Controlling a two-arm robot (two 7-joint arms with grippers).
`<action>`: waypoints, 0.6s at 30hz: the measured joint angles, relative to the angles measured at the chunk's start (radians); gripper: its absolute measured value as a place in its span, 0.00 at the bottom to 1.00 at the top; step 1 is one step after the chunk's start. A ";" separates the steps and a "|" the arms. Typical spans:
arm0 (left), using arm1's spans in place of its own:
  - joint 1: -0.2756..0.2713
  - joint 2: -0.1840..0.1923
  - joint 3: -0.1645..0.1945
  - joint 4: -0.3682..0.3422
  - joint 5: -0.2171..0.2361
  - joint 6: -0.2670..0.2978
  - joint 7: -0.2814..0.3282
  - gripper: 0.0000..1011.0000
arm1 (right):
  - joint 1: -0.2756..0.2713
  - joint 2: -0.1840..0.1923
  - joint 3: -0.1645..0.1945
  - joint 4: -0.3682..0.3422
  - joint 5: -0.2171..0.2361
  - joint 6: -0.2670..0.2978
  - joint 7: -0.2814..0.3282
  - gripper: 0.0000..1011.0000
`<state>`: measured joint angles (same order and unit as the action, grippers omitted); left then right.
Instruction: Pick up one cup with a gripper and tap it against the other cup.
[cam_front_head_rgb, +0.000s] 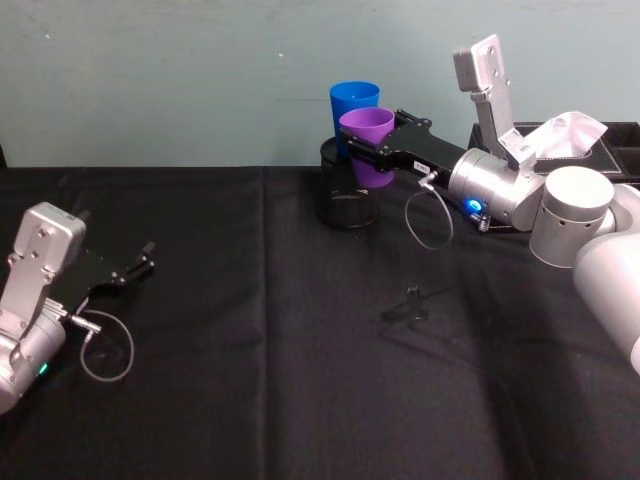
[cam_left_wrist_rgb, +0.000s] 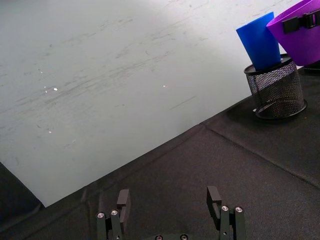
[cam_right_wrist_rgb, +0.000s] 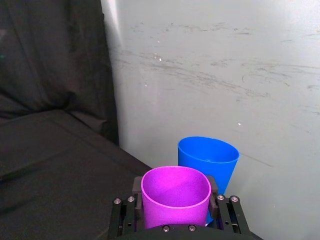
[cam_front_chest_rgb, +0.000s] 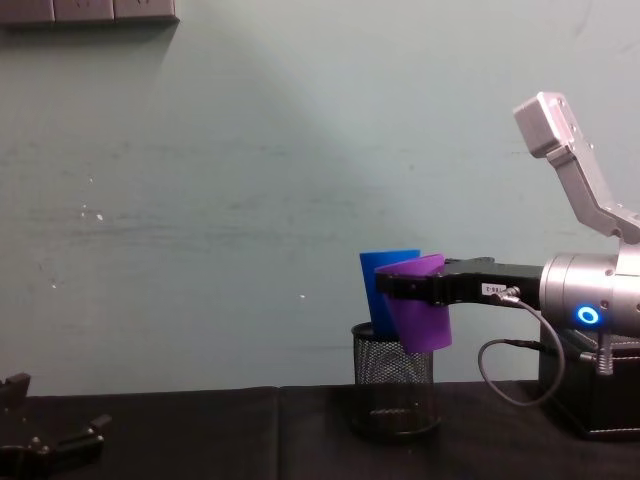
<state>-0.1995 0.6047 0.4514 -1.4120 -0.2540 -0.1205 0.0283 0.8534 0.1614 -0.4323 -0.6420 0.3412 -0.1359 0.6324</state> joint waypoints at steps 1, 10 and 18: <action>0.000 0.000 0.000 0.000 0.000 0.000 0.000 0.99 | 0.000 0.000 0.000 0.000 0.000 0.000 0.000 0.72; 0.000 0.000 0.000 0.000 0.000 0.000 0.000 0.99 | 0.000 0.000 0.000 0.000 0.000 0.000 0.000 0.72; 0.000 0.000 0.000 0.000 0.000 0.000 0.000 0.99 | 0.000 0.000 0.000 0.000 0.000 0.000 0.000 0.72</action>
<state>-0.1995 0.6047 0.4514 -1.4120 -0.2539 -0.1205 0.0283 0.8535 0.1614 -0.4323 -0.6420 0.3412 -0.1360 0.6324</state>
